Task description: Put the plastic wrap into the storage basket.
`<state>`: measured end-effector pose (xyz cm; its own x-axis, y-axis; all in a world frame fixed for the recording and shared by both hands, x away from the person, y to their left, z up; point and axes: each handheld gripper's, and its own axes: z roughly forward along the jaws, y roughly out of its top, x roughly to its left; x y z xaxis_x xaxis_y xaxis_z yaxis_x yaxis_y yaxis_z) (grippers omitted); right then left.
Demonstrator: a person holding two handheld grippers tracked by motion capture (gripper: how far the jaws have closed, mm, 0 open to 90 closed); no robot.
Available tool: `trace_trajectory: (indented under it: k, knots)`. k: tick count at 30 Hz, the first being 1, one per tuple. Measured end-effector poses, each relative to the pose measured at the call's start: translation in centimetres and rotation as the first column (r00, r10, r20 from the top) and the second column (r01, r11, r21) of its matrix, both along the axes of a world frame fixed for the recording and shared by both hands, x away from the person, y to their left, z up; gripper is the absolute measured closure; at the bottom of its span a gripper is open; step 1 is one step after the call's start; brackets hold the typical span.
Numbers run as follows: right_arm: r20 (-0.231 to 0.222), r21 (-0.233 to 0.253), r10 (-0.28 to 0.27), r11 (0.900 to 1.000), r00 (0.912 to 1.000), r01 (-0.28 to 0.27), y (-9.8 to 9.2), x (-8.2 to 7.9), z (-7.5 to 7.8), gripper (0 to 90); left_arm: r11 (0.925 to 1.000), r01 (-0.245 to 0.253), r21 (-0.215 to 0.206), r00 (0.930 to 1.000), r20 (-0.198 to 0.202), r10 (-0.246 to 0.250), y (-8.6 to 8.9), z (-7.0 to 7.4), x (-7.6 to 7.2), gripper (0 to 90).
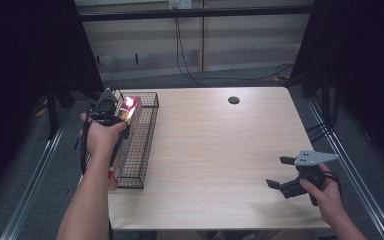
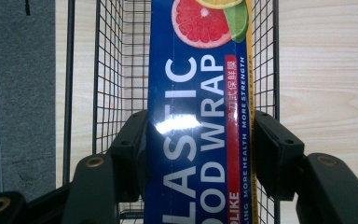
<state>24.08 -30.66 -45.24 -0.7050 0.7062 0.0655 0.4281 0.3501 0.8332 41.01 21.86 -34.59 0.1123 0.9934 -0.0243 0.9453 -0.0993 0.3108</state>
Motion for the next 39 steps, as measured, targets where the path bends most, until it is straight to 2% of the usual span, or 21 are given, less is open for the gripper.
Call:
trace_trajectory:
  k: [16, 20, 24, 26, 27, 39]
  knots:
    - [-0.005, -0.008, -0.004, 1.000, 1.0000, 0.004, -0.1, 0.0, -0.1, 1.6, 0.9999, -0.001, 0.014, 0.9997, -0.023, 0.001, 0.6, -1.7, 0.4, 44.0]
    - [-0.006, -0.009, 0.003, 1.000, 1.0000, -0.003, -0.1, 0.0, -0.1, 1.6, 0.9997, -0.021, 0.012, 0.9995, -0.022, 0.021, 0.7, -2.1, 0.4, 44.0]
    - [-0.007, -0.010, 0.001, 1.000, 1.0000, -0.002, -0.1, 0.0, -0.1, 1.6, 0.9999, -0.012, 0.010, 0.9996, -0.027, 0.012, 0.9, -2.4, 0.5, 44.0]
    - [-0.009, -0.010, -0.001, 1.000, 1.0000, 0.001, -0.1, 0.0, -0.1, 1.6, 0.9997, -0.023, 0.008, 0.9993, -0.027, 0.024, 0.9, -2.6, 0.5, 43.9]
    - [-0.007, -0.011, 0.002, 1.000, 1.0000, -0.002, -0.1, 0.0, -0.1, 1.6, 0.9998, -0.008, 0.018, 0.9995, -0.031, 0.008, 1.1, -2.7, 0.5, 43.9]
    - [-0.005, -0.016, 0.009, 1.000, 0.9999, -0.009, 0.1, 0.0, -0.1, 1.6, 0.9993, -0.035, 0.011, 0.9984, -0.044, 0.036, 1.1, -3.2, 0.6, 43.7]
